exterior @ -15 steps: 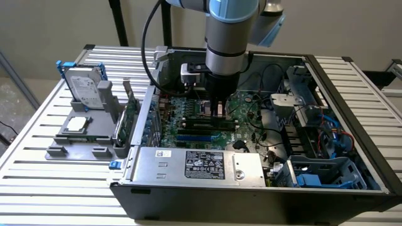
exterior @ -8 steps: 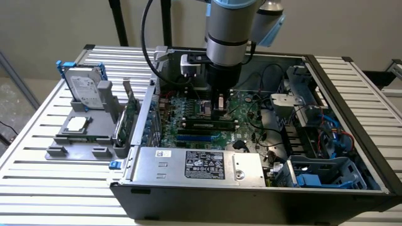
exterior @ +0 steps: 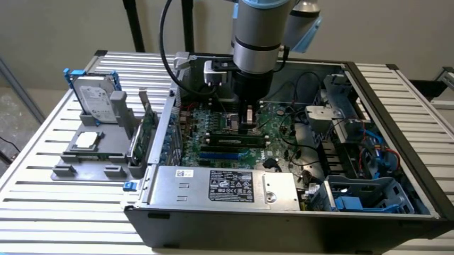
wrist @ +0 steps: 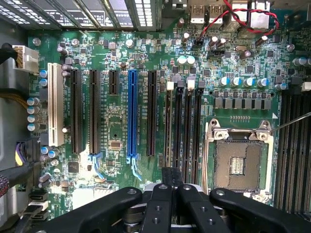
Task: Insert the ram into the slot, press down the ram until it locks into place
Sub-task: 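Press down the ram until it locks into place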
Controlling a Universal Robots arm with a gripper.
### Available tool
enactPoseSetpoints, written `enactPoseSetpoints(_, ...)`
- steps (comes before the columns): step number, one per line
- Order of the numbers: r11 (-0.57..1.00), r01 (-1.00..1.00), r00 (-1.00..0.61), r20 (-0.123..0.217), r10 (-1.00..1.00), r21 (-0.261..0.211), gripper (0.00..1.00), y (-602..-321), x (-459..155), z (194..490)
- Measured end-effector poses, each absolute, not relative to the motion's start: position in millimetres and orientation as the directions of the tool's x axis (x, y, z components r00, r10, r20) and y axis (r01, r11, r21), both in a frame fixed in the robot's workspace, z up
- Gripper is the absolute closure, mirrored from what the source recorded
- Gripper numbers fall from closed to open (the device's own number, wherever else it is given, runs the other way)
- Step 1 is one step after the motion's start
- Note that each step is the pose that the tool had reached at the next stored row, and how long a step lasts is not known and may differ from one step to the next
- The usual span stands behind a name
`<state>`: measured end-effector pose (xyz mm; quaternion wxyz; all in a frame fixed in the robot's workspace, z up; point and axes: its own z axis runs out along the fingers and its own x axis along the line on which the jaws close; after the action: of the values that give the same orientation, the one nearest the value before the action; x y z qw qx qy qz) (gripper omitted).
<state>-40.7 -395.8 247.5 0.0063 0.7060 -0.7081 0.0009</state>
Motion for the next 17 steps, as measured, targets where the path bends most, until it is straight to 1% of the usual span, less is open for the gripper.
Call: enactPoseSetpoints(17, 0.003, -1.000, -0.003, 0.010, -1.000, 0.008, 0.89, -394.7, -44.9, 246.2)
